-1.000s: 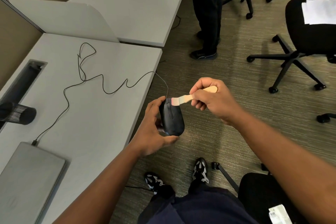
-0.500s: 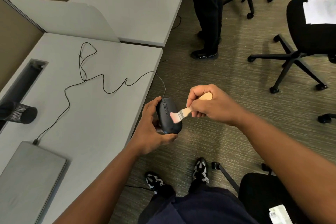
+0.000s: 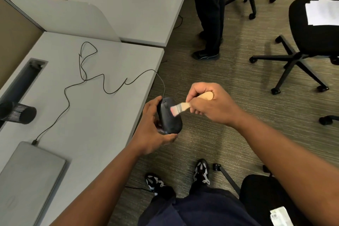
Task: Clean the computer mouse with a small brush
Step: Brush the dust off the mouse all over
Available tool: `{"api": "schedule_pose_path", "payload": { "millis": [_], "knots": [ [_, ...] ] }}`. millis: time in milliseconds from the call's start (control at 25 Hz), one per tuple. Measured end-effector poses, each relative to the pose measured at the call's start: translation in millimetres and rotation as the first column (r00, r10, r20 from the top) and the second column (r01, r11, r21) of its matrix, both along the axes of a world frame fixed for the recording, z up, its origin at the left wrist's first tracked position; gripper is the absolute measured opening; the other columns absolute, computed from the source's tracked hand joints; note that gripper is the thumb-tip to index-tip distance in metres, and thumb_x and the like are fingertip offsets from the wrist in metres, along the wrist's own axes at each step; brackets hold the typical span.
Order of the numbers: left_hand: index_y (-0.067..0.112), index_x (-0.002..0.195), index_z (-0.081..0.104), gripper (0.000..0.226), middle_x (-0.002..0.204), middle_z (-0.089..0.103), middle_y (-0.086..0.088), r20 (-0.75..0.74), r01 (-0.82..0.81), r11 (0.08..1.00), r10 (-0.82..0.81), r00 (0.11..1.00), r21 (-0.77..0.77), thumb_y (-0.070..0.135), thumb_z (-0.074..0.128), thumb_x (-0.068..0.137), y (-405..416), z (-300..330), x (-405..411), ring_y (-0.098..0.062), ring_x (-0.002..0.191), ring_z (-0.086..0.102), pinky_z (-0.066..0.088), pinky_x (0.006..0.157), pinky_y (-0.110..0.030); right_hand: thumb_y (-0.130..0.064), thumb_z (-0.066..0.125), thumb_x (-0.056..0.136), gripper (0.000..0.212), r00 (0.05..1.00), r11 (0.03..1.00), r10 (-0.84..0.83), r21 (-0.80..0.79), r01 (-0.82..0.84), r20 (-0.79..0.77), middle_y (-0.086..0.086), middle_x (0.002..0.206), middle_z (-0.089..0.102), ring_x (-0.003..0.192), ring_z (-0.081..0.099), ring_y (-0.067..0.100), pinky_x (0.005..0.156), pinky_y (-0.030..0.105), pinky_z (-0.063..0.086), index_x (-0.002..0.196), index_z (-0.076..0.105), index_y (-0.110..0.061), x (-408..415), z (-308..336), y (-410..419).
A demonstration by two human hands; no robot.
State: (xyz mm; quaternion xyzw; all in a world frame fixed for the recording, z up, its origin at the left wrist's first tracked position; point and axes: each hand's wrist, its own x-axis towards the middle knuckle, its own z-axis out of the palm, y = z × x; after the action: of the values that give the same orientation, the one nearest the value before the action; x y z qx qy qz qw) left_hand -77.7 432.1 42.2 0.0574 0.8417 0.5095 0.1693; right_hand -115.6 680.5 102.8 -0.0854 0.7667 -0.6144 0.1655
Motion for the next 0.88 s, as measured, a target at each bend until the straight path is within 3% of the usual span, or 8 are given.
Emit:
{"api": "schedule_pose_path", "payload": {
  "millis": [120,320,480,600,720,800,880],
  "knots": [
    [0.027,0.166,0.024,0.128,0.154,0.028,0.022,-0.004,0.002,1.0,-0.002,1.0,-0.016,0.013,0.103,0.066,-1.1,2.2,-0.4,-0.017,0.142,0.048,0.063,0.096,-0.03,-0.012,0.063,0.08,0.011,1.0,1.0,-0.019,-0.025,0.019,-0.019,0.011,0.075,0.073,0.065,0.065,0.02,0.057,0.039,0.051,0.079,0.072,-0.018,3.6,-1.5,-6.3],
    [0.03,0.164,0.026,0.126,0.155,0.03,0.019,-0.001,-0.034,0.999,0.034,0.999,0.015,0.005,0.101,0.067,-1.5,0.7,4.3,-0.015,0.137,0.054,0.06,0.087,-0.019,-0.014,0.062,0.078,0.009,0.982,0.983,0.176,0.033,-0.179,0.072,0.009,0.069,0.073,0.061,0.066,0.01,0.052,0.022,0.049,0.078,0.071,-0.012,8.1,-0.3,-4.5],
    [0.031,0.164,0.024,0.127,0.155,0.029,0.02,-0.006,-0.022,1.0,0.022,1.0,0.0,0.01,0.102,0.067,-2.7,3.1,1.0,-0.015,0.14,0.049,0.06,0.087,-0.019,-0.005,0.065,0.085,0.011,1.0,0.994,-0.005,-0.106,0.004,-0.006,0.012,0.077,0.074,0.066,0.067,0.018,0.058,0.033,0.054,0.085,0.073,-0.013,5.7,-0.3,-1.1],
    [0.03,0.164,0.025,0.126,0.155,0.03,0.02,-0.011,-0.028,1.0,0.029,1.0,0.011,0.009,0.102,0.066,-2.5,4.6,-0.4,-0.016,0.139,0.051,0.06,0.086,-0.018,-0.006,0.067,0.087,0.012,0.995,0.994,0.094,-0.06,-0.093,0.024,0.015,0.082,0.074,0.07,0.067,0.021,0.062,0.038,0.054,0.089,0.074,-0.015,6.5,-1.8,-2.6],
    [0.038,0.161,0.027,0.124,0.154,0.03,0.022,-0.008,-0.029,0.999,0.029,1.0,0.023,0.007,0.102,0.066,-2.8,3.1,2.8,-0.015,0.133,0.057,0.06,0.083,-0.017,-0.01,0.066,0.082,0.014,0.981,0.984,0.18,0.003,-0.181,0.073,0.01,0.077,0.075,0.067,0.066,0.018,0.06,0.035,0.053,0.082,0.074,-0.022,6.1,-0.7,4.6],
    [0.043,0.159,0.027,0.123,0.156,0.03,0.02,0.002,-0.032,0.999,0.032,0.999,0.035,0.007,0.101,0.066,-2.7,2.9,4.2,-0.015,0.127,0.061,0.061,0.08,-0.018,-0.009,0.066,0.079,0.014,0.994,0.994,0.098,-0.046,-0.095,0.054,0.007,0.073,0.074,0.062,0.064,0.016,0.054,0.03,0.051,0.081,0.074,-0.02,5.4,-2.8,9.1],
    [0.04,0.16,0.027,0.124,0.158,0.03,0.017,0.013,-0.027,0.999,0.026,1.0,0.034,0.012,0.101,0.065,-2.4,3.2,4.1,-0.012,0.126,0.061,0.061,0.081,-0.02,-0.006,0.067,0.081,0.014,0.992,0.975,-0.086,-0.2,0.102,0.089,0.007,0.069,0.07,0.059,0.06,0.014,0.051,0.025,0.048,0.082,0.075,-0.017,3.6,-8.8,12.3]
  ]
}}
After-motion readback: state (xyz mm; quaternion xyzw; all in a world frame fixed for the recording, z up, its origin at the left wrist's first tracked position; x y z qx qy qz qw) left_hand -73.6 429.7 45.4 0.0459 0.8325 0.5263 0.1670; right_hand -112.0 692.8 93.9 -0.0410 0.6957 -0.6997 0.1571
